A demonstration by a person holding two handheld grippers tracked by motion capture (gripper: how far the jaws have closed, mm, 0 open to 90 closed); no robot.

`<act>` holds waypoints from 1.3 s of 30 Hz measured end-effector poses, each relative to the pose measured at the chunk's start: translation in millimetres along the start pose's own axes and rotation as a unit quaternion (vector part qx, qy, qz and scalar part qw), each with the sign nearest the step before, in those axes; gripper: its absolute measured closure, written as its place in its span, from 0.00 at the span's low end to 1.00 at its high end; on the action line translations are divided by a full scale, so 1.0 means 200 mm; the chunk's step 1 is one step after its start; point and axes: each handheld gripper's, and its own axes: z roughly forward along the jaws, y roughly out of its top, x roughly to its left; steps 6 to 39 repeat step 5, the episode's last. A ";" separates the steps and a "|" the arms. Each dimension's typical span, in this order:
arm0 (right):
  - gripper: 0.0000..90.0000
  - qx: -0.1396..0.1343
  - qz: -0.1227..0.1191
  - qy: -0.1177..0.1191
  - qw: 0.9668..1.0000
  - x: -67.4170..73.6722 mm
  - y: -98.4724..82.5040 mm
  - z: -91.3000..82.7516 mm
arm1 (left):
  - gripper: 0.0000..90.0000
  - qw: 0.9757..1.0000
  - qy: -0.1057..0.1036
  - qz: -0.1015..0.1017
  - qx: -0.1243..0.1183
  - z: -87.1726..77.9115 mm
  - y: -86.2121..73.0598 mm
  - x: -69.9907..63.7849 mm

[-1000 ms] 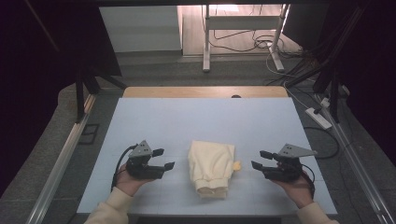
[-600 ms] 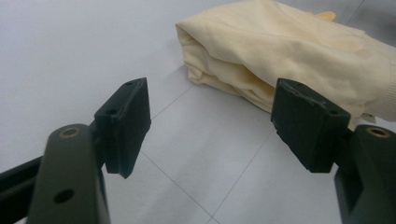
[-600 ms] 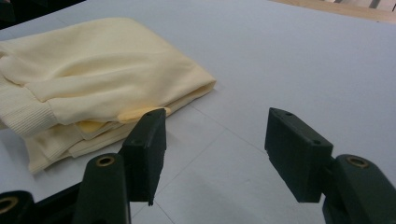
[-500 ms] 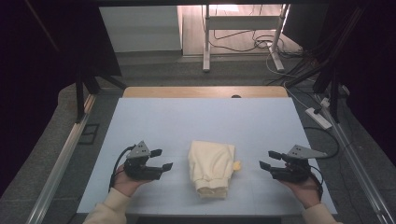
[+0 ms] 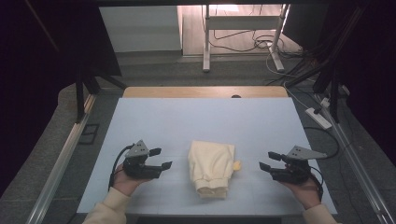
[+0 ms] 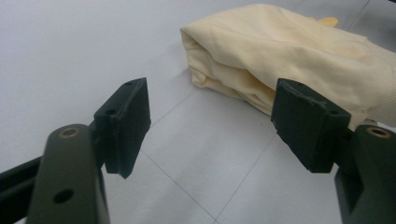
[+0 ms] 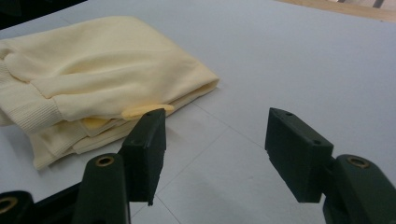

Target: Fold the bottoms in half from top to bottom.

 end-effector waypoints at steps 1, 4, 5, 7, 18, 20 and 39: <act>0.43 0.000 0.000 0.000 1.000 0.00 0.00 0.00 | 0.32 1.000 0.000 0.000 0.000 0.00 0.00 0.00; 0.43 0.001 0.000 0.001 1.000 0.00 0.00 0.00 | 0.32 1.000 0.000 0.000 0.000 0.00 0.00 0.00; 0.43 0.001 0.000 0.001 1.000 0.00 0.00 0.00 | 0.32 1.000 0.000 0.000 0.000 0.00 0.00 0.00; 0.43 0.001 0.000 0.001 1.000 0.00 0.00 0.00 | 0.32 1.000 0.000 0.000 0.000 0.00 0.00 0.00; 0.43 0.001 0.000 0.001 1.000 0.00 0.00 0.00 | 0.32 1.000 0.000 0.000 0.000 0.00 0.00 0.00; 0.43 0.001 0.000 0.001 1.000 0.00 0.00 0.00 | 0.32 1.000 0.000 0.000 0.000 0.00 0.00 0.00; 0.43 0.001 0.000 0.001 1.000 0.00 0.00 0.00 | 0.32 1.000 0.000 0.000 0.000 0.00 0.00 0.00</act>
